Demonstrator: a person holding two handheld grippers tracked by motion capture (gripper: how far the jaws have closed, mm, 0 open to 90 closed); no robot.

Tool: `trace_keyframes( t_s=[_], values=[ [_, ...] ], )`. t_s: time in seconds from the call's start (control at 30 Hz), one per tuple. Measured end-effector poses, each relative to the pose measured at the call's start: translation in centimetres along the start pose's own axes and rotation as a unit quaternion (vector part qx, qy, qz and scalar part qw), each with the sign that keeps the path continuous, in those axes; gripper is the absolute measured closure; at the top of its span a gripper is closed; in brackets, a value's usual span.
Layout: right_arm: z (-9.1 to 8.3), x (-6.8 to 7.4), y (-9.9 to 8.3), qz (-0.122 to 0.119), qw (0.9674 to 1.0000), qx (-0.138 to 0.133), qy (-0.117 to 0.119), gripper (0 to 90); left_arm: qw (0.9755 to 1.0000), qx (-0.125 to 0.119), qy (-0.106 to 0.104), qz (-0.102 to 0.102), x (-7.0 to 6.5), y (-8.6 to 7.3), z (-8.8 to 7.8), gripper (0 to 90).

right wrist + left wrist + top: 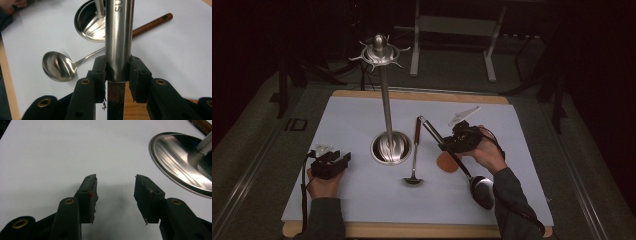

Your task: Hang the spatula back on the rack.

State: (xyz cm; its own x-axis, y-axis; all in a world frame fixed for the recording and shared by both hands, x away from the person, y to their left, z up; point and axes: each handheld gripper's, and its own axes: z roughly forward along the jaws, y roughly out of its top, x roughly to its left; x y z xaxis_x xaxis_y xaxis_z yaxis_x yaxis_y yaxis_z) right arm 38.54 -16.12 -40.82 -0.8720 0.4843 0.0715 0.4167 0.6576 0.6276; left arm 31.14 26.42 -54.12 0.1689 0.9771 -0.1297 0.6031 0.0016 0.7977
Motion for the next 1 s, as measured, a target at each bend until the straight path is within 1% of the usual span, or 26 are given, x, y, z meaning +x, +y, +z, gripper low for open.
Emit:
trace_keyframes(
  t_s=[0.5, 1.0],
  values=[
    [-0.3, 0.3, 0.7, -0.008, 0.9998, -0.017, 0.004, 69.2, 1.0, 0.0, 0.0, 0.0, 0.0, 0.0, 0.0, 53.3],
    [-1.4, 0.7, 1.6, -0.014, 0.9989, -0.044, 0.01, 69.3, 1.0, 0.0, -0.001, -0.001, 0.0, 0.0, 0.0, 53.3]
  ],
)
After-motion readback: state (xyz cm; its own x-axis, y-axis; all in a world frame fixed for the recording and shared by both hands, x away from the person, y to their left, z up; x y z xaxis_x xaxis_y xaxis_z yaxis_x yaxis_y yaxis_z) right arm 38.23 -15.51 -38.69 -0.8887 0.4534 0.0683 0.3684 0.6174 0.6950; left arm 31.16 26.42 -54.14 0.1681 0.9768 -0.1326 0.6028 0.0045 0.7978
